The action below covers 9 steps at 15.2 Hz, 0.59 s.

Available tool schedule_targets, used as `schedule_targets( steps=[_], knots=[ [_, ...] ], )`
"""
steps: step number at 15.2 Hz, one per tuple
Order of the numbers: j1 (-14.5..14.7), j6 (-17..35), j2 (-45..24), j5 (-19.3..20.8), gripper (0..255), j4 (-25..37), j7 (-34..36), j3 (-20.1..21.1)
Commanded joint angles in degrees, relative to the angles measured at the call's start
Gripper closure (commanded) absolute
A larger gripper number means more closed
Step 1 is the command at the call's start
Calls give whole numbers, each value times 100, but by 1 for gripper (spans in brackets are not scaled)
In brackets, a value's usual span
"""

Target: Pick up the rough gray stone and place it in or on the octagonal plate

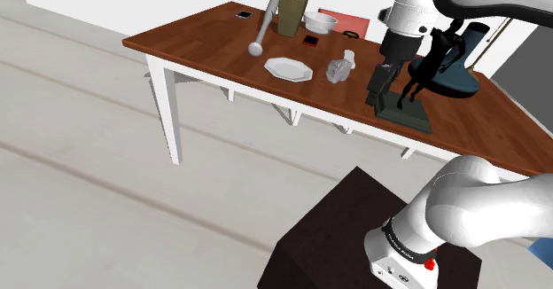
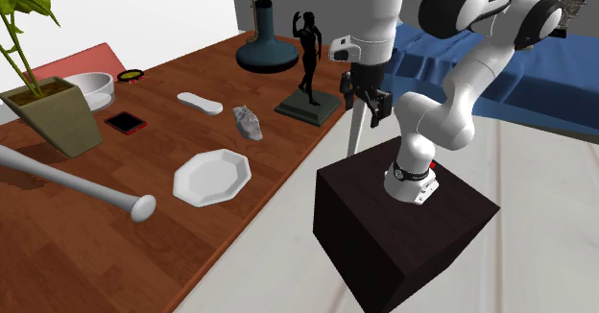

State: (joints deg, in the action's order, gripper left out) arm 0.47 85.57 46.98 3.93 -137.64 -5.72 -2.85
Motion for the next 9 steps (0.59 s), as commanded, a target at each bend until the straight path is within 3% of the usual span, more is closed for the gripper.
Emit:
schedule_targets(
  steps=[1, 9],
  knots=[
    [0, 0, 0, 0, 0, 0, 0, 0],
    [340, 577, -529, 1082, 0, 275, -2757, -1349]
  ],
)
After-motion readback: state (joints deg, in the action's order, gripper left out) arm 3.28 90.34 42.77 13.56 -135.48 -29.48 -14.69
